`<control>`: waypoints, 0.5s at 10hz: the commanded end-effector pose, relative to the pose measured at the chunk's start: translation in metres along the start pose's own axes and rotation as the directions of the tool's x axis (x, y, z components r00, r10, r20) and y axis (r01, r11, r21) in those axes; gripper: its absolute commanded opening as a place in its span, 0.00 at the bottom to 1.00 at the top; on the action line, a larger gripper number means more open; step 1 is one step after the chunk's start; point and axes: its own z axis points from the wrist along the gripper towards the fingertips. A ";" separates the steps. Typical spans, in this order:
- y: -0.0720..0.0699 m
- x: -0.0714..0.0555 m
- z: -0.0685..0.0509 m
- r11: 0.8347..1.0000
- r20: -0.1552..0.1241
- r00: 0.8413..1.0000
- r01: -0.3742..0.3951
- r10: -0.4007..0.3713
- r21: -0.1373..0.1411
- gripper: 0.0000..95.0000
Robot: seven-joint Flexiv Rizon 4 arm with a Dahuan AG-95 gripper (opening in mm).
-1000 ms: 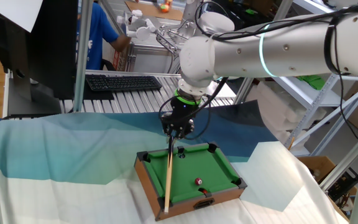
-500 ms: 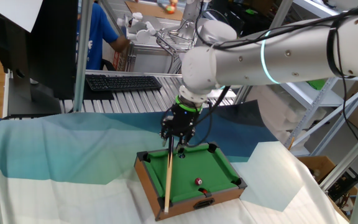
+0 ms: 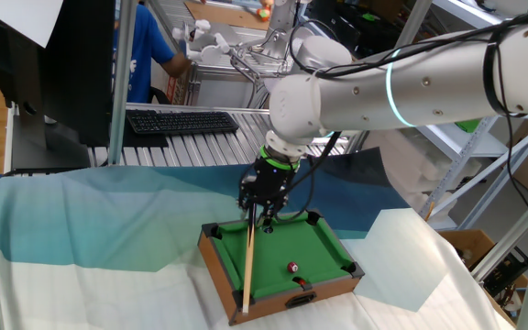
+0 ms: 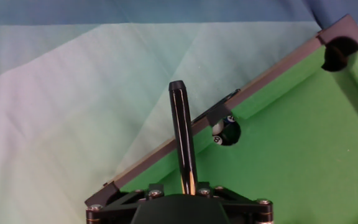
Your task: Hit the pool ball
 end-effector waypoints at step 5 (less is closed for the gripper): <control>-0.008 0.001 0.008 1.000 0.005 1.000 -0.003 0.003 -0.013 0.40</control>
